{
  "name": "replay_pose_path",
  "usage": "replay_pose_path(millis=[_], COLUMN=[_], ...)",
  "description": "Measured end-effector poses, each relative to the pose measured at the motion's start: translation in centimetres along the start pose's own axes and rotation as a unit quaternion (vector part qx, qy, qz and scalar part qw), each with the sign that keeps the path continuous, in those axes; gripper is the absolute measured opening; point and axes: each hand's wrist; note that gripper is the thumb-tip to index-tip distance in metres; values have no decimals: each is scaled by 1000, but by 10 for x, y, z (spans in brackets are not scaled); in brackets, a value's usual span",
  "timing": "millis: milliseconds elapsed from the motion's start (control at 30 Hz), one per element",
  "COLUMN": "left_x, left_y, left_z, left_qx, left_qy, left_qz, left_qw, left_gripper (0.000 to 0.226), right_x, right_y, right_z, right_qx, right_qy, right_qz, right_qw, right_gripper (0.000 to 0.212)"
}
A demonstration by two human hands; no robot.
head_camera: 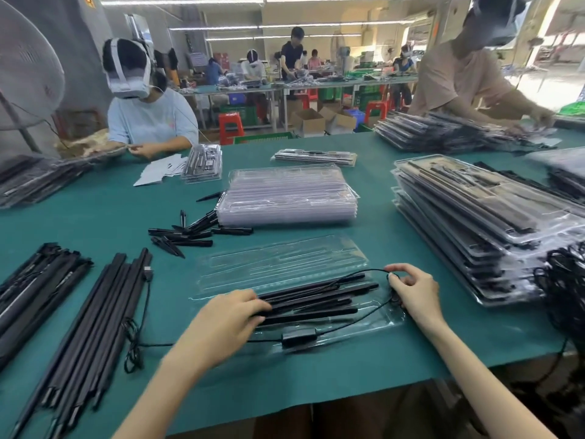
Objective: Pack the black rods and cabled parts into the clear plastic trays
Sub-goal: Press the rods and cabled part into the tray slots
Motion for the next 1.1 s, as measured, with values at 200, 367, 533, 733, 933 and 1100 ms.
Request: replay_pose_path(millis=[200,367,533,733,933,1100], left_x=[-30,-23,-25,-19,-11,0], left_y=[41,43,51,50,42,33], left_z=[-29,-38,-46,-53,-60,-61], left_qx=[29,114,172,267,298,31], left_qy=[24,53,80,109,127,135], left_qz=[-35,-48,-20,-32,-73,-198], left_qw=[999,991,982,957,943,970], left_gripper=[30,16,5,5,10,30], right_x=[1,3,2,3,5,4], right_y=[-2,-2,-3,-4,-8,-10], right_z=[-2,-1,-2,-3,-7,-11], right_qx=[13,26,33,43,92,112], right_qy=[20,30,34,38,55,50], right_qz=[11,16,17,13,-13,-41], right_qw=[1000,999,999,998,994,992], right_gripper=[16,14,15,14,15,13])
Point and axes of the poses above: each hand's wrist, its own x-axis away from the middle knuckle, its own z-axis out of the back of the hand, y = z × x, and after that the axes turned 13 degrees about -y, right-handed
